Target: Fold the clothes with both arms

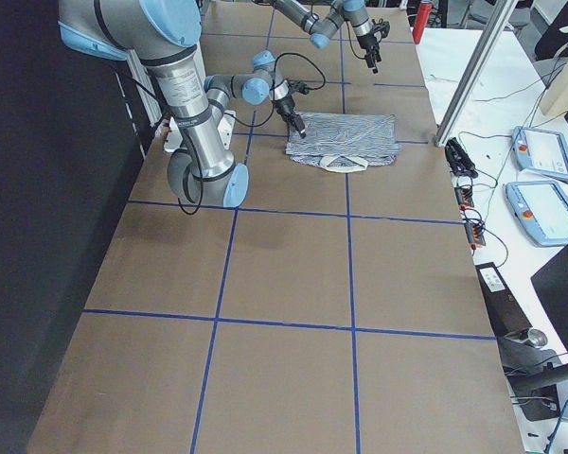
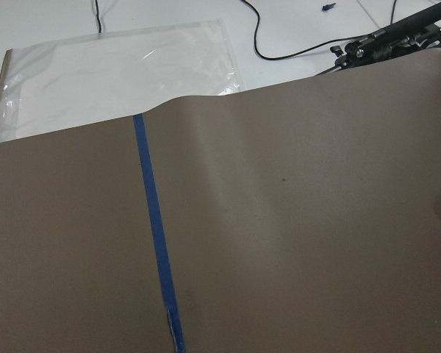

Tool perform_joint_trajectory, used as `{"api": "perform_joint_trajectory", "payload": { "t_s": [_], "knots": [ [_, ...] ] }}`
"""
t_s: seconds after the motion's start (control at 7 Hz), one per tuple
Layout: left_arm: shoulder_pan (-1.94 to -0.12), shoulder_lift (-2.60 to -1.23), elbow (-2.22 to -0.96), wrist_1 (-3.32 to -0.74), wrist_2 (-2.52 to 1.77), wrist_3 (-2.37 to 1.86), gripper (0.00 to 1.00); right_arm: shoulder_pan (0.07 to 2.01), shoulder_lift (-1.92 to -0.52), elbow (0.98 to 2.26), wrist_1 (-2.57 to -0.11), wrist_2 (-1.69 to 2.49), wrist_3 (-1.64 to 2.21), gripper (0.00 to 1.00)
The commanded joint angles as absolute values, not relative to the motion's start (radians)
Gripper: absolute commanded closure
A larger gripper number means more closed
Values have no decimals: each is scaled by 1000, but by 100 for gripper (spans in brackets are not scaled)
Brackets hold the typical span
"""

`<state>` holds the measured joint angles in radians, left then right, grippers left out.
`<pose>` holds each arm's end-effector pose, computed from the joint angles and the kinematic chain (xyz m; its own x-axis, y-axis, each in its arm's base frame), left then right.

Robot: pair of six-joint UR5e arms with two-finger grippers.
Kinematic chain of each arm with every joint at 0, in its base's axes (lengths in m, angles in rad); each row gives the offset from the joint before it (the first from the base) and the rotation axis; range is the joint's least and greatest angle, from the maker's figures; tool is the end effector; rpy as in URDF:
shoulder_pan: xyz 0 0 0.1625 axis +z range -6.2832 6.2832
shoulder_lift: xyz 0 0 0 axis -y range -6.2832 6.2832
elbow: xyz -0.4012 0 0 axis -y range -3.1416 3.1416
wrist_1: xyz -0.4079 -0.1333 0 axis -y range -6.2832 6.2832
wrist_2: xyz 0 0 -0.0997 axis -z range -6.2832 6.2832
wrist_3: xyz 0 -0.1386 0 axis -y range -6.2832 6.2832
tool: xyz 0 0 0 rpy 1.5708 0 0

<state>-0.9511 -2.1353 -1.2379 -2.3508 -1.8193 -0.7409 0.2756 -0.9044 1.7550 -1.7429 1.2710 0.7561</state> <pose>0.3713 -0.6913 0.3946 0.7008 0.2491 -0.6684 0.2235 0.8132 0.5374 -0.6048 -0.3521 0.2118 0.8329 -0.4868 0.2633 0.2443 0.7503 0.6144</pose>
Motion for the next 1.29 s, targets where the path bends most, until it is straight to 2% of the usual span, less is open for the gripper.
{"api": "perform_joint_trajectory", "payload": {
  "t_s": [0.0,0.57,1.0,1.14],
  "knots": [
    [-951,-2135,-1238,-2355,-1819,-741,0,246,-910,1740,-1740,1261,718,30],
    [-951,-2135,-1238,-2358,-1819,-741,0,230,-913,1727,-1736,1267,716,38],
    [-951,-2135,-1238,-2358,-1819,-741,0,229,-911,1721,-1736,1270,715,53],
    [-951,-2135,-1238,-2358,-1819,-741,0,229,-910,1717,-1736,1270,715,53]
  ]
}}
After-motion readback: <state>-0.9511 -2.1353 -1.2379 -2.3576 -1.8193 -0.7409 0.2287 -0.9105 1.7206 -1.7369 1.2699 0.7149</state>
